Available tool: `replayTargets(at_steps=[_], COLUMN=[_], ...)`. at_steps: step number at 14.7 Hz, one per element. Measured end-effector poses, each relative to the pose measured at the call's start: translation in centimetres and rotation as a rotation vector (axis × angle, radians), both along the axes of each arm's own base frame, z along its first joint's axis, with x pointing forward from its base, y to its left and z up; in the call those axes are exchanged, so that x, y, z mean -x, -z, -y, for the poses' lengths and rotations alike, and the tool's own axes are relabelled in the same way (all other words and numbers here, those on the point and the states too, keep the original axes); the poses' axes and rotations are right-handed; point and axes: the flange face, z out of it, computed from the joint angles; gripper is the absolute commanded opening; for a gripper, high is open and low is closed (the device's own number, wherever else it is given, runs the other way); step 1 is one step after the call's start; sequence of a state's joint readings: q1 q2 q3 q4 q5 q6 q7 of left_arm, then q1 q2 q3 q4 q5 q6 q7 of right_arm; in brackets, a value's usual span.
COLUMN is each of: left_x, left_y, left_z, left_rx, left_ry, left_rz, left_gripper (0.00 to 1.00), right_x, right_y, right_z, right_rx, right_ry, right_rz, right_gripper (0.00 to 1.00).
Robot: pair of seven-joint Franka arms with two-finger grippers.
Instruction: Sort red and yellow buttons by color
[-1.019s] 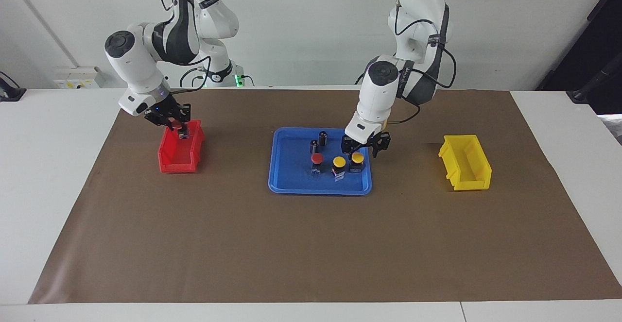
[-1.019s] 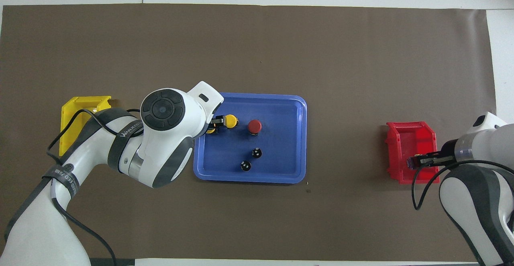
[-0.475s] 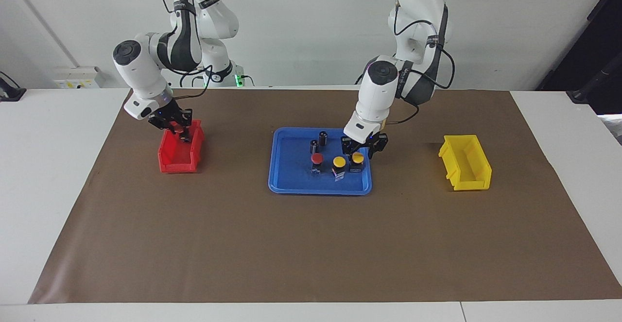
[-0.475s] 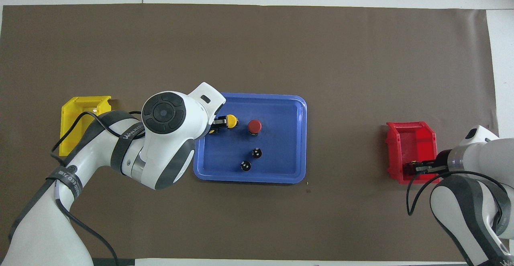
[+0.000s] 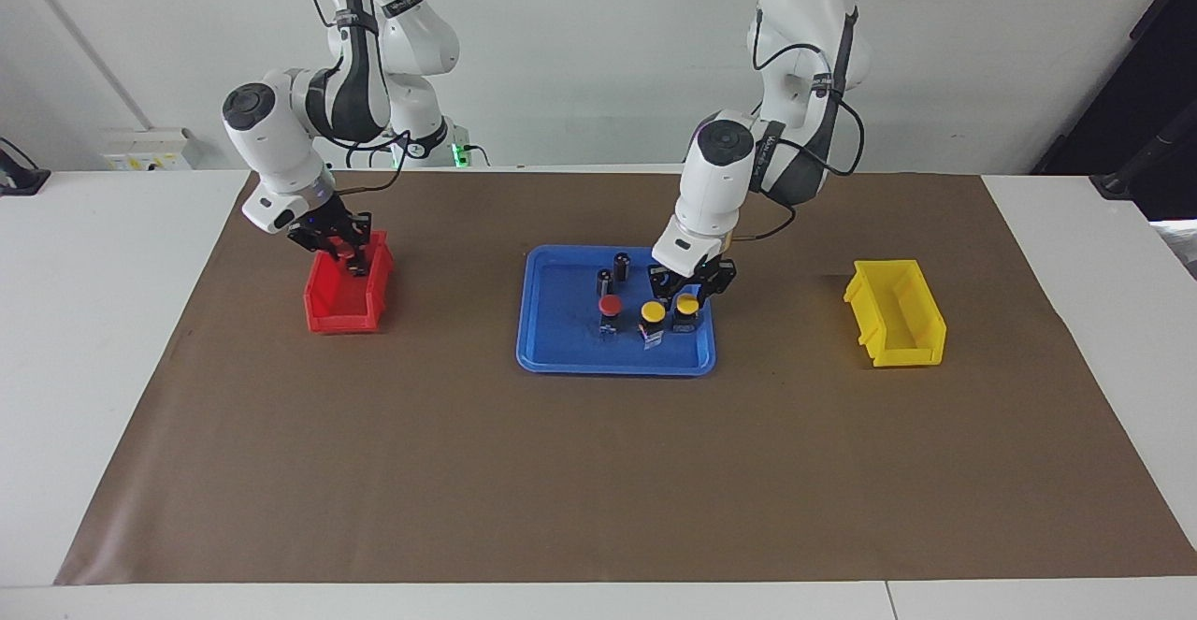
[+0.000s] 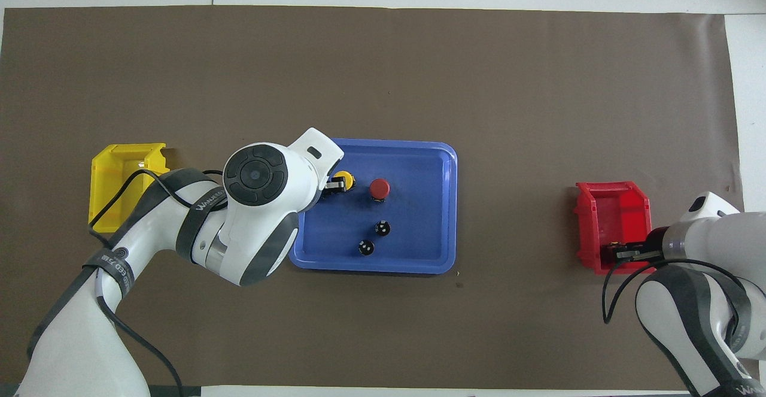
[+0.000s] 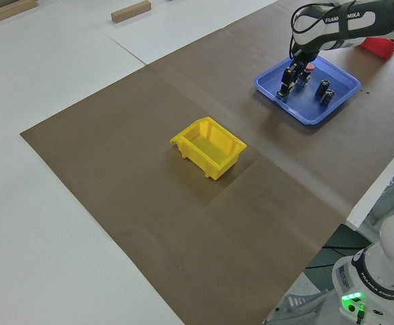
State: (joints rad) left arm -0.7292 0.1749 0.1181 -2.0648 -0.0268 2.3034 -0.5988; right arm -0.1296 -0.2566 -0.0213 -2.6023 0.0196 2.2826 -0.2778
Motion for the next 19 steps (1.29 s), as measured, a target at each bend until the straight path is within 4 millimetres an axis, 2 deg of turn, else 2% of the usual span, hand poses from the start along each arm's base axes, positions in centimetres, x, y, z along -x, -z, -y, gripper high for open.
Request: replayTargets(at_steps=[1, 2, 4, 5, 8, 11, 13, 15, 17, 19], left_x=[0.0, -0.1, -0.2, -0.4, -1.3, -2.6, -3.4, -4.4, -5.4, -6.4], left_y=[0.0, 0.0, -0.1, -0.2, -1.6, -5.6, -9.5, -12.8, -14.4, -14.3], left_z=[-0.1, -0.1, -0.3, -0.4, -0.9, -3.0, -6.5, -12.2, -18.9, -25.1], left_rx=[0.000, 0.000, 0.000, 0.001, -0.011, -0.040, -0.043, -0.024, -0.010, 0.000], left_ry=[-0.001, -0.004, -0.008, -0.010, -0.022, -0.018, 0.009, 0.048, 0.084, 0.115], left_rz=[0.000, 0.000, 0.001, 0.003, -0.016, -0.069, -0.109, -0.125, -0.136, -0.142], left_gripper=[0.42, 0.34, 0.11, 0.04, 0.02, 0.02, 0.02, 0.02, 0.02, 0.02], right_x=[0.0, 0.0, -0.1, -0.3, -1.6, -3.4, -4.8, -6.4, -8.5, -10.3], right_y=[0.0, 0.0, 0.0, -0.2, -1.9, -4.9, -7.4, -10.5, -13.5, -15.4], right_z=[0.0, -0.1, -0.1, -0.1, 0.1, 0.2, -0.9, -3.9, -9.5, -16.8], right_rx=[0.000, 0.000, 0.001, 0.002, 0.004, 0.003, 0.004, 0.006, 0.008, 0.003], right_ry=[-0.001, -0.001, -0.003, -0.005, -0.006, -0.011, -0.033, -0.034, -0.003, 0.048], right_rz=[0.000, -0.001, 0.002, 0.007, 0.020, 0.018, 0.030, 0.037, 0.053, 0.081], right_gripper=[0.66, 0.68, 0.69, 0.69, 0.69, 0.69, 0.70, 0.72, 0.77, 0.77])
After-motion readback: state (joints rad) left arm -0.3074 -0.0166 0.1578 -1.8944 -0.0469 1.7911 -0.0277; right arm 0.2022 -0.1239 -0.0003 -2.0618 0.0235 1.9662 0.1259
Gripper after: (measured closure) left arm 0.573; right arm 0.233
